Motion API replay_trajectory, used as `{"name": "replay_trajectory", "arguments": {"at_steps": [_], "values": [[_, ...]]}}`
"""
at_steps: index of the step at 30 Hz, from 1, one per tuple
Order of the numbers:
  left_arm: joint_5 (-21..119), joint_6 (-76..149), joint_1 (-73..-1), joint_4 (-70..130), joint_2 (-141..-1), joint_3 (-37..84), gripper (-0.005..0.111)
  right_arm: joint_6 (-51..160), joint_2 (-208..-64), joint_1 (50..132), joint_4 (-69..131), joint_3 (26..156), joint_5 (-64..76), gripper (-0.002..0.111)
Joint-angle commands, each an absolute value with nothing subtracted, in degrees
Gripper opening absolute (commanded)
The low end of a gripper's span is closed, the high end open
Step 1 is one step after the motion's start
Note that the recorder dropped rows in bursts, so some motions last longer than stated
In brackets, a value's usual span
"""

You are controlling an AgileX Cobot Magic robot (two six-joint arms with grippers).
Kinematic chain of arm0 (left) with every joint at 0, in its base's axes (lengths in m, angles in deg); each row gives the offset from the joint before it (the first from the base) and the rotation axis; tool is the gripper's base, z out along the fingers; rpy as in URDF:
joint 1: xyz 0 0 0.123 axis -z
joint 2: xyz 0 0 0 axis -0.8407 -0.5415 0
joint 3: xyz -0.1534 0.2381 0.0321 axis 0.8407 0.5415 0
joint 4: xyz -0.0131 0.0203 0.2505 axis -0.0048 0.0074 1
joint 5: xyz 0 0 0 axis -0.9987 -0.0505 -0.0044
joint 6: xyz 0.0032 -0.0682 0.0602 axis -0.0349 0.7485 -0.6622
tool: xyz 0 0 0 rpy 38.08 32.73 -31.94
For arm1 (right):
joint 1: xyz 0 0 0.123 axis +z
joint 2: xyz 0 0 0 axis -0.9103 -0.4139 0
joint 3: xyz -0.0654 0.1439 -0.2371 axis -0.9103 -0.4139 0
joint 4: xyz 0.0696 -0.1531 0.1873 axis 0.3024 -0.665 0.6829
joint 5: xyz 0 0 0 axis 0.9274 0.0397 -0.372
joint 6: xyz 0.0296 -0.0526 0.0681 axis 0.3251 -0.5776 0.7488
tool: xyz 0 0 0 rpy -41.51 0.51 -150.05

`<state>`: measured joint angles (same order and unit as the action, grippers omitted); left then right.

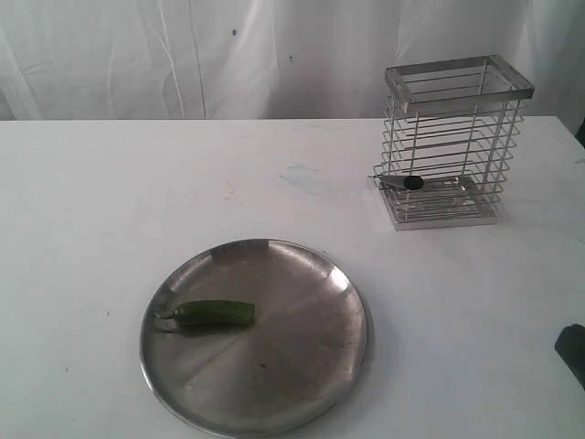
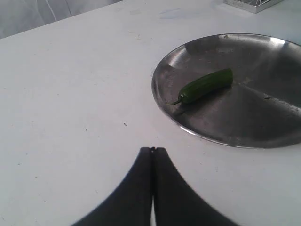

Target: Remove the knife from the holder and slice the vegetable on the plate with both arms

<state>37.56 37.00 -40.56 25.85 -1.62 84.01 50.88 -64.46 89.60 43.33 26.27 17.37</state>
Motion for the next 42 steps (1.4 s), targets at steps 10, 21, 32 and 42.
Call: {"name": "replay_trajectory", "arguments": {"at_steps": [10, 21, 32, 42], "values": [[37.35, 37.09, -40.50, 25.69, -1.32, 84.19, 0.000, 50.80, -64.09, 89.30, 42.94, 26.02, 17.11, 0.000], [37.35, 37.09, -40.50, 25.69, -1.32, 84.19, 0.000, 50.59, -64.09, 89.30, 43.00, 26.02, 16.14, 0.000], [37.35, 37.09, -40.50, 25.69, -1.32, 84.19, 0.000, 61.89, -64.09, 89.44, 57.64, 26.02, -1.50, 0.000], [37.35, 37.09, -40.50, 25.69, -1.32, 84.19, 0.000, 74.94, -64.09, 89.53, 57.76, 26.02, 0.15, 0.000]]}}
